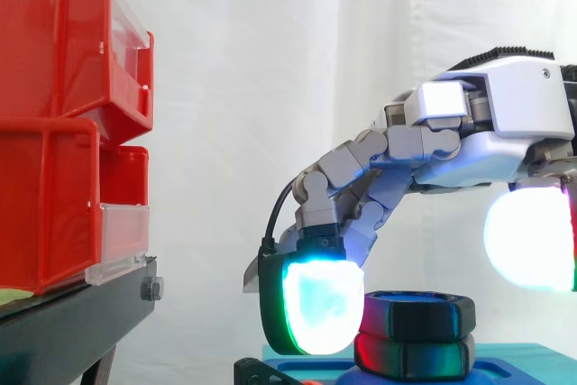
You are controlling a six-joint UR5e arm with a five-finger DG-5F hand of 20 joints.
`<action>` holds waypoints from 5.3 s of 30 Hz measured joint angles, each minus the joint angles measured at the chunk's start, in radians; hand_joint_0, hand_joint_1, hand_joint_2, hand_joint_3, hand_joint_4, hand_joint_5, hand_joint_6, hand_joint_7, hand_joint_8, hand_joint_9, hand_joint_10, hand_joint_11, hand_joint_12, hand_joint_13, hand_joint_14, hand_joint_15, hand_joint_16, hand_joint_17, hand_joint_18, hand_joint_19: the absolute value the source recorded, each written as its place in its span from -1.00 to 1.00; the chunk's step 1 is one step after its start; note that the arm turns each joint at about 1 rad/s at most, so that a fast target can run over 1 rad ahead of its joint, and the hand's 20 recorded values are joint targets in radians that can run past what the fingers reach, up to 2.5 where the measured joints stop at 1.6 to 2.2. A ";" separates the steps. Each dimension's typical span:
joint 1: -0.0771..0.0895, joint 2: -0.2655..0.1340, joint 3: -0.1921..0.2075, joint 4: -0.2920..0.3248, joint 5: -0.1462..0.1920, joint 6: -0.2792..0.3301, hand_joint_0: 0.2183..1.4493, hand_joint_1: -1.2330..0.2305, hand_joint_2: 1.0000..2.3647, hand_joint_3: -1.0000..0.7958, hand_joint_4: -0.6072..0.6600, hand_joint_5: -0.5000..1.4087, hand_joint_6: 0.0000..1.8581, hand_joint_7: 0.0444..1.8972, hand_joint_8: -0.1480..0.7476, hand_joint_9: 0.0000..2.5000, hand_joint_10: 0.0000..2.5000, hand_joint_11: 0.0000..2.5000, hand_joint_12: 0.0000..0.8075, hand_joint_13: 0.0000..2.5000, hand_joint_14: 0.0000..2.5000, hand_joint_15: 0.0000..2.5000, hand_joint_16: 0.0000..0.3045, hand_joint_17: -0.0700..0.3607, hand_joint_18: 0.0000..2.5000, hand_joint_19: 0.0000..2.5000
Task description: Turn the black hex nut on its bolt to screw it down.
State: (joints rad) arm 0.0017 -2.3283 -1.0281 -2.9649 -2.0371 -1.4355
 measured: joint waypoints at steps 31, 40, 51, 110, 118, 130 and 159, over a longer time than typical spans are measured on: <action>-0.032 0.000 -0.020 0.000 -0.007 -0.006 -0.65 0.25 -1.00 -0.44 0.37 -0.57 -0.25 0.06 0.15 -0.23 -0.99 -0.56 -0.07 -0.51 -1.00 -0.89 -0.63 -0.08 -0.44 -0.69; -0.040 0.000 -0.020 0.000 -0.008 -0.005 -0.66 0.24 -1.00 -0.44 0.41 -0.57 -0.26 0.05 0.15 -0.24 -0.99 -0.56 -0.05 -0.51 -1.00 -0.88 -0.62 -0.08 -0.43 -0.69; -0.043 0.000 -0.020 0.000 -0.008 -0.006 -0.69 0.19 -1.00 -0.44 0.56 -0.56 -0.29 0.11 0.17 -0.23 -0.99 -0.56 -0.03 -0.50 -1.00 -0.89 -0.61 -0.06 -0.42 -0.70; -0.034 0.000 0.022 -0.009 -0.013 -0.002 -0.72 -0.33 -1.00 -0.44 0.41 -0.72 -0.46 -0.20 0.07 -0.55 -0.99 -0.67 0.01 -0.62 -1.00 -0.89 -0.60 -0.04 -0.52 -0.69; -0.015 0.000 0.017 -0.011 -0.009 -0.006 -0.66 -0.41 -1.00 -0.44 0.44 -0.72 -0.46 -0.10 0.02 -0.56 -0.99 -0.63 -0.04 -0.63 -1.00 -0.88 -0.63 -0.08 -0.53 -0.68; -0.004 0.000 0.012 -0.034 -0.008 -0.006 -0.40 -0.41 -1.00 -0.44 0.42 -0.68 -0.46 0.10 -0.06 -0.55 -0.99 -0.59 -0.18 -0.62 -1.00 -0.87 -0.70 -0.19 -0.55 -0.64; -0.012 0.000 -0.006 -0.050 -0.012 -0.006 -0.56 -0.15 -1.00 -0.44 0.50 -0.63 -0.46 0.19 0.04 -0.43 -0.99 -0.57 -0.12 -0.58 -1.00 -0.87 -0.67 -0.14 -0.51 -0.66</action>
State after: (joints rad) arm -0.0103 -2.3284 -1.0339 -3.0146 -2.0494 -1.4413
